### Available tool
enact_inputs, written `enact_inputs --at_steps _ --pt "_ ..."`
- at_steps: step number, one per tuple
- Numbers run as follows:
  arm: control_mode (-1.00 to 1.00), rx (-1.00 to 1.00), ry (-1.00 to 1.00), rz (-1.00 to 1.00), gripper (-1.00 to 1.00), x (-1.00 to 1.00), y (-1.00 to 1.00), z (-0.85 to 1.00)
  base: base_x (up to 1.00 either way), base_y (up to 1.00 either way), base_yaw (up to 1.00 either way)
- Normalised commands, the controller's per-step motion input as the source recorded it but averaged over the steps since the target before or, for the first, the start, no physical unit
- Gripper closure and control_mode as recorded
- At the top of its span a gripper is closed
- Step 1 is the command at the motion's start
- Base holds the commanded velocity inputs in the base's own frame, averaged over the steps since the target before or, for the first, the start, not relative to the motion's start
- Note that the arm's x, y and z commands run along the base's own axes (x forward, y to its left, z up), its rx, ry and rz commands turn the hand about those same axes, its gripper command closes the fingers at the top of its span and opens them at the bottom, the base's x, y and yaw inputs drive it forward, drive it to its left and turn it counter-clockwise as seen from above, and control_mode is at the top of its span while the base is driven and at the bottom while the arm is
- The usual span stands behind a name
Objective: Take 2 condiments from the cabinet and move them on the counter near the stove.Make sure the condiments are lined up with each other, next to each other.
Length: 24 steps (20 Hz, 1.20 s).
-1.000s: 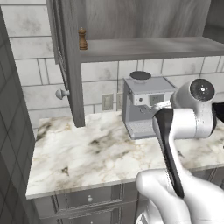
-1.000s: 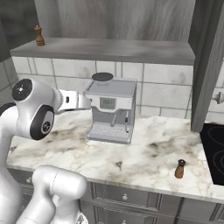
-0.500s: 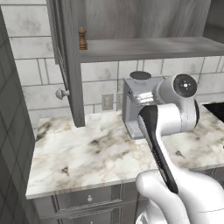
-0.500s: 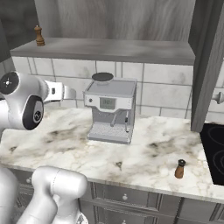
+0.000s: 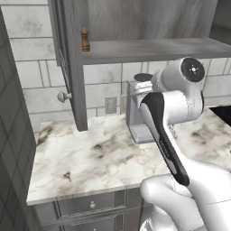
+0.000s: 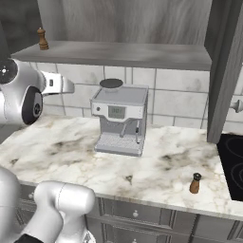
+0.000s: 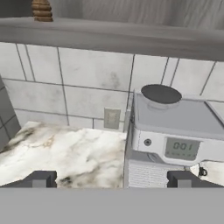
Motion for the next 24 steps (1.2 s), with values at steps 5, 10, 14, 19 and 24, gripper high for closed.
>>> enact_inputs --at_steps 5,10,14,19,24 --pt "-1.00 0.00 -0.04 0.06 -1.00 0.04 0.21 0.48 0.00 0.00 0.00" --pt "-1.00 0.02 -0.04 0.15 -1.00 0.17 0.09 0.15 0.00 0.00 0.00" --pt "-1.00 0.07 0.07 0.25 -1.00 0.16 0.01 0.00 0.00 0.00 0.00" --pt "-1.00 0.08 0.01 0.16 -1.00 0.03 0.03 0.05 0.00 0.00 0.00" --pt "-1.00 0.07 0.00 0.09 -1.00 0.32 0.20 0.21 0.00 0.00 0.00"
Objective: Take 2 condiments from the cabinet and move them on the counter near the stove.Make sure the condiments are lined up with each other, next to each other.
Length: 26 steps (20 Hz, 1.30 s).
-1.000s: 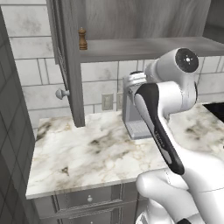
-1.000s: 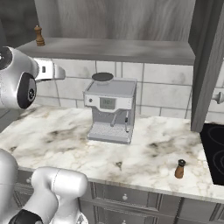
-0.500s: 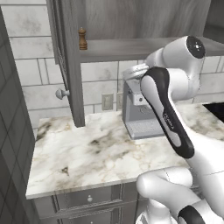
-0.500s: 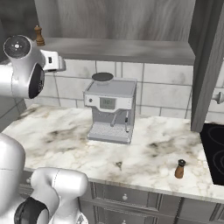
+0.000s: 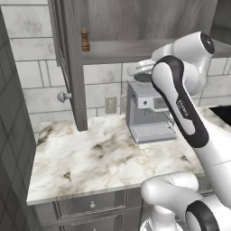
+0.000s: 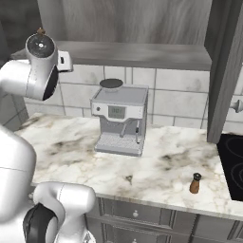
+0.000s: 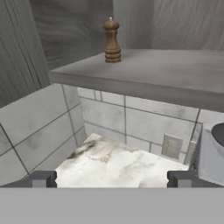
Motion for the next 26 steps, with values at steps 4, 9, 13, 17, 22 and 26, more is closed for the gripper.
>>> enact_inputs --at_steps 4,9,13,17,22,26 --pt "-1.00 0.01 0.00 0.06 -1.00 0.41 0.29 0.27 0.00 0.00 0.00" --pt "-1.00 0.00 0.00 0.06 -1.00 0.37 0.37 0.29 0.00 0.00 0.00" --pt "-1.00 -0.05 -0.01 0.04 -1.00 0.41 0.40 0.14 0.00 0.00 0.00" --pt "-1.00 -0.04 0.00 0.02 -1.00 0.55 0.39 0.15 0.00 0.00 0.00" --pt "-1.00 -0.02 0.00 0.01 -1.00 0.52 0.31 0.22 0.00 0.00 0.00" --pt "-1.00 -0.01 0.01 0.00 -1.00 0.55 0.24 0.08 0.00 0.00 0.00"
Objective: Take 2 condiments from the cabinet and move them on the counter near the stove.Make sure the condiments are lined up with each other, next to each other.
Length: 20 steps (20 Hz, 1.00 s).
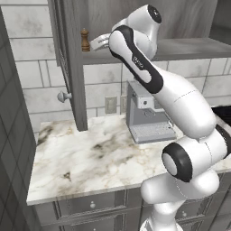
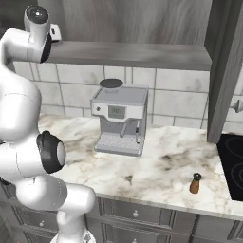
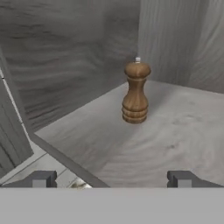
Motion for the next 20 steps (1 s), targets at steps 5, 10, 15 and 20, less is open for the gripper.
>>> enact_inputs --at_steps 5,10,15,20 --pt "-1.00 0.00 0.04 0.00 -1.00 0.35 0.08 0.00 0.00 0.00 0.00" --pt "-1.00 -0.01 0.01 0.00 -1.00 0.20 0.16 0.00 0.00 0.00 0.00" --pt "-1.00 -0.03 0.00 0.00 -1.00 0.27 0.22 -0.01 0.00 0.00 0.00" --pt "-1.00 -0.01 0.00 0.00 -1.00 0.27 0.12 -0.01 0.00 0.00 0.00"
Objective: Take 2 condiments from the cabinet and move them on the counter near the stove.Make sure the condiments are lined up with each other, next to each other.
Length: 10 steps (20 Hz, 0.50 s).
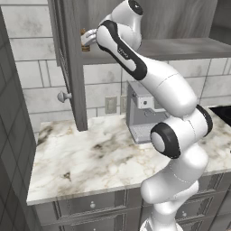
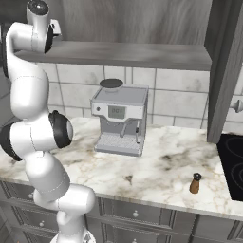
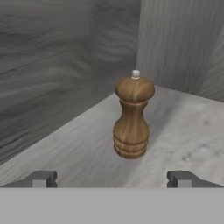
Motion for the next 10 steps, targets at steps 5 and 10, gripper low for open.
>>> enact_inputs --at_steps 5,10 --pt "-1.00 -0.01 0.00 -0.01 -1.00 0.32 0.06 -0.02 0.00 0.00 0.00" --pt "-1.00 -0.04 0.00 -0.04 -1.00 0.26 0.12 -0.03 0.00 0.00 0.00"
